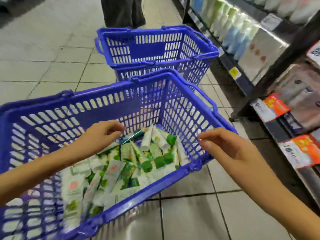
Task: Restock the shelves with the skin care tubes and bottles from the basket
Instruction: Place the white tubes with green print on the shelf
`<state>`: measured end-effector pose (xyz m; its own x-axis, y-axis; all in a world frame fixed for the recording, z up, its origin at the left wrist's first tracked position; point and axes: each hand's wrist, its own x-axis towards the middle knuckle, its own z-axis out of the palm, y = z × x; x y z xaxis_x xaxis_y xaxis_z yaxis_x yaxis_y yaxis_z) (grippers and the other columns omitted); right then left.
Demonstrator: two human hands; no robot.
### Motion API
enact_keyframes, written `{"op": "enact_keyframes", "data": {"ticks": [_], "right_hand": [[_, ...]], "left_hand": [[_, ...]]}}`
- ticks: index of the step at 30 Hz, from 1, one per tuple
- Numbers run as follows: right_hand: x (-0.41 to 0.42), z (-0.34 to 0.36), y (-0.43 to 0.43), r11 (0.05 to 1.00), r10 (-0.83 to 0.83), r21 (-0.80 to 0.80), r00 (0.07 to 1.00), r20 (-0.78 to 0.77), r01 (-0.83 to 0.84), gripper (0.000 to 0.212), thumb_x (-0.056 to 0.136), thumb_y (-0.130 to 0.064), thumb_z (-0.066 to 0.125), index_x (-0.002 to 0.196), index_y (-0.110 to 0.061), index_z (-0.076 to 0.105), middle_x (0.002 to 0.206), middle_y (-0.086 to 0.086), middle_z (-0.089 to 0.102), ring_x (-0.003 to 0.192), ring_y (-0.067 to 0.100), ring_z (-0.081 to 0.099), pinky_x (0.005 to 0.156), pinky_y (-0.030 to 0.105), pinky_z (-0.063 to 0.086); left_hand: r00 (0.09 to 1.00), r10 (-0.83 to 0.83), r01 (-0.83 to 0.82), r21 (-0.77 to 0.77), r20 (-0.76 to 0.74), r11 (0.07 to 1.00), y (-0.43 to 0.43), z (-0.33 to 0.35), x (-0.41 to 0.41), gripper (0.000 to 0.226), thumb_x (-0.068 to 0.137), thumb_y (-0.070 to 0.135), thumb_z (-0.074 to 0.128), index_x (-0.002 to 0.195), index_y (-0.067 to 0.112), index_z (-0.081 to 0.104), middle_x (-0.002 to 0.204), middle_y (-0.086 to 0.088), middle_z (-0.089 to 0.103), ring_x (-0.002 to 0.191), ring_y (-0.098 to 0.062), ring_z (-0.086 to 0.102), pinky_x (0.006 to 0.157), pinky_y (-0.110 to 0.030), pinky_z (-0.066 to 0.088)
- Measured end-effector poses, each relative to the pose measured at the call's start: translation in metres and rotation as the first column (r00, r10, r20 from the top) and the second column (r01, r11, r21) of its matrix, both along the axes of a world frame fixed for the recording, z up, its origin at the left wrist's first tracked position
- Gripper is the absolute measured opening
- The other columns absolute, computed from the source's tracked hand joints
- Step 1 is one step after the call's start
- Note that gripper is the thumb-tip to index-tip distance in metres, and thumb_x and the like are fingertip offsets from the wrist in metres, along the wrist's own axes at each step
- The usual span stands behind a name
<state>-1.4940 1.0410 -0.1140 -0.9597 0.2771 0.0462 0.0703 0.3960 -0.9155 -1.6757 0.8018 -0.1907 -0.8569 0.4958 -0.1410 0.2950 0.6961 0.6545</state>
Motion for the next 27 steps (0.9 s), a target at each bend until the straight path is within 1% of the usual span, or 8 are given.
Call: {"op": "enact_keyframes", "data": {"ticks": [5,9,15,17,19,22,24,27], "right_hand": [[-0.047,-0.021,-0.001,0.998,-0.034,-0.044,0.983,0.179,0.042,0.012,0.086,-0.006,0.061,0.085,-0.015,0.068,0.082,0.004,0.069,0.072,0.008,0.062,0.068,0.013,0.047],[-0.074,-0.033,0.005,0.999,-0.019,-0.034,0.955,0.296,0.03,0.018,0.087,-0.007,0.057,0.08,-0.019,0.067,0.074,-0.001,0.069,0.064,-0.002,0.062,0.065,0.009,0.048],[-0.108,-0.053,0.015,0.998,0.053,-0.009,0.853,0.519,-0.057,0.019,0.089,-0.01,0.055,0.075,-0.018,0.066,0.072,-0.004,0.068,0.061,-0.001,0.059,0.065,0.011,0.047],[-0.121,-0.066,0.012,0.991,0.075,0.037,0.774,0.629,-0.126,0.015,0.092,-0.02,0.054,0.086,-0.015,0.067,0.089,0.01,0.069,0.074,0.01,0.062,0.077,0.023,0.047],[-0.136,-0.075,0.006,0.954,0.073,0.151,0.69,0.721,-0.259,0.029,0.092,-0.028,0.053,0.104,-0.004,0.063,0.107,0.022,0.064,0.095,0.032,0.062,0.09,0.039,0.047],[-0.164,-0.089,-0.007,0.865,0.023,0.298,0.625,0.78,-0.404,0.044,0.093,-0.025,0.051,0.115,0.013,0.054,0.118,0.031,0.056,0.11,0.041,0.054,0.094,0.045,0.042],[-0.182,-0.102,-0.014,0.793,-0.009,0.354,0.572,0.82,-0.496,0.044,0.095,-0.027,0.049,0.107,0.016,0.056,0.111,0.033,0.056,0.103,0.037,0.056,0.088,0.038,0.044],[-0.2,-0.123,-0.028,0.674,-0.028,0.368,0.475,0.879,-0.64,0.03,0.097,-0.029,0.045,0.086,-0.004,0.058,0.09,0.018,0.055,0.082,0.02,0.054,0.068,0.013,0.04]], "left_hand": [[0.999,0.001,0.005,-0.128,0.044,0.992,0.057,-0.051,-0.023,0.024,0.09,0.008,0.048,0.106,0.004,0.065,0.111,-0.017,0.066,0.105,-0.026,0.059,0.082,-0.028,0.039],[0.991,0.036,0.009,-0.341,0.127,0.94,0.096,-0.091,-0.036,0.033,0.096,0.01,0.037,0.123,-0.001,0.052,0.132,-0.023,0.048,0.122,-0.035,0.046,0.096,-0.035,0.034],[0.892,0.111,-0.011,-0.225,0.438,0.974,0.109,-0.114,-0.051,0.044,0.099,0.018,0.038,0.137,-0.003,0.032,0.14,-0.019,0.042,0.122,-0.028,0.046,0.082,-0.025,0.031],[0.77,0.154,-0.104,-0.116,0.619,0.988,0.105,-0.112,-0.059,0.047,0.095,0.017,0.047,0.137,0.0,0.033,0.128,-0.021,0.051,0.1,-0.025,0.054,0.07,-0.028,0.042],[0.539,0.178,-0.239,-0.053,0.823,0.969,0.097,-0.106,-0.069,0.04,0.095,0.014,0.049,0.129,0.0,0.036,0.105,-0.022,0.056,0.078,-0.024,0.054,0.076,-0.035,0.048],[0.372,0.164,-0.149,-0.115,0.914,0.982,0.079,-0.089,-0.084,0.017,0.096,0.012,0.046,0.105,-0.001,0.039,0.084,-0.019,0.053,0.06,-0.025,0.059,0.052,-0.034,0.055],[0.434,0.138,-0.002,-0.152,0.89,0.988,0.066,-0.079,-0.093,0.016,0.094,0.011,0.049,0.1,-0.003,0.046,0.086,-0.02,0.059,0.056,-0.024,0.065,0.058,-0.034,0.056],[0.59,0.059,0.169,-0.195,0.805,0.966,0.051,-0.066,-0.103,0.03,0.088,0.013,0.059,0.111,-0.006,0.052,0.107,-0.024,0.06,0.089,-0.031,0.063,0.084,-0.04,0.053]]}}
